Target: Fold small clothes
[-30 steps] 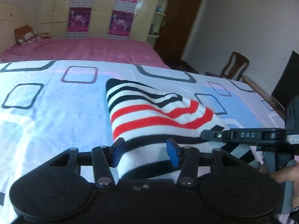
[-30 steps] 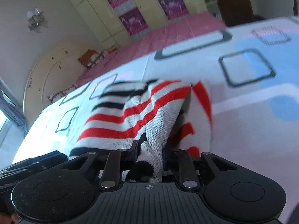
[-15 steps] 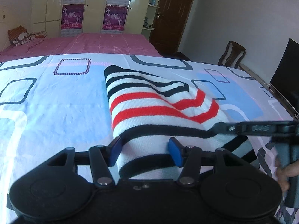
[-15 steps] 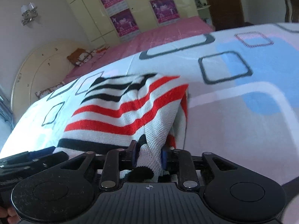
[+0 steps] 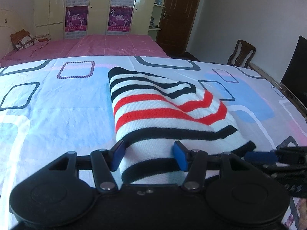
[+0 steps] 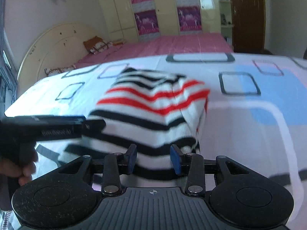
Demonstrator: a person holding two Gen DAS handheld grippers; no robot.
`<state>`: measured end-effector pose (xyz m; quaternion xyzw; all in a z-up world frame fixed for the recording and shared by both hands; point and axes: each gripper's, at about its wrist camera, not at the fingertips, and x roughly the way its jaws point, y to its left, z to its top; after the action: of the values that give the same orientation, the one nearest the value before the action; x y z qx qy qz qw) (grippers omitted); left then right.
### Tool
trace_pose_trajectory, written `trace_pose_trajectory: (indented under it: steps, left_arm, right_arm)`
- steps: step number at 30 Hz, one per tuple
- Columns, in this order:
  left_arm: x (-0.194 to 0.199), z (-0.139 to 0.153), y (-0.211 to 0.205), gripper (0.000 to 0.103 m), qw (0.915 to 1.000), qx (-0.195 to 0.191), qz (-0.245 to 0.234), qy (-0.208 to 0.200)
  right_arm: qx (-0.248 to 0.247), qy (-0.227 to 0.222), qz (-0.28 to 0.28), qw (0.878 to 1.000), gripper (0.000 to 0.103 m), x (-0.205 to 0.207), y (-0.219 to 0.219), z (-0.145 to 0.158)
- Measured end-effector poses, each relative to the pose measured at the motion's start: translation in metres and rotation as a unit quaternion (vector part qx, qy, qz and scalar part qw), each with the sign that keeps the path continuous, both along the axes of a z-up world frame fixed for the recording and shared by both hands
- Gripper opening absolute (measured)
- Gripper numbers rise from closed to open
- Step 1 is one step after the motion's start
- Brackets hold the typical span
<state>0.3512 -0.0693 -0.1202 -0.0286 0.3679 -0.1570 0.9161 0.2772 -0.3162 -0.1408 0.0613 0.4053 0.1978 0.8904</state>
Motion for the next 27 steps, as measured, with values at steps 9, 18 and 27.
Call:
trace_pose_trajectory:
  steps: [9,18,27]
  left_arm:
    - [-0.015,-0.005,-0.008,0.055,0.9996,0.022,-0.001,-0.015]
    - [-0.008,0.009,0.002,0.053,1.0000,0.002,-0.003,0.003]
    - [0.013,0.031,-0.012,0.052,0.9995,0.007,-0.014,-0.029]
  right_arm:
    - [-0.052,-0.011,-0.002,0.999,0.004,-0.012,-0.012,-0.025]
    - [0.019,-0.001,-0.019,1.000,0.016,-0.002,-0.035,0.007]
    - [0.072,-0.011,-0.077,0.994,0.070,0.054,-0.053,0.023]
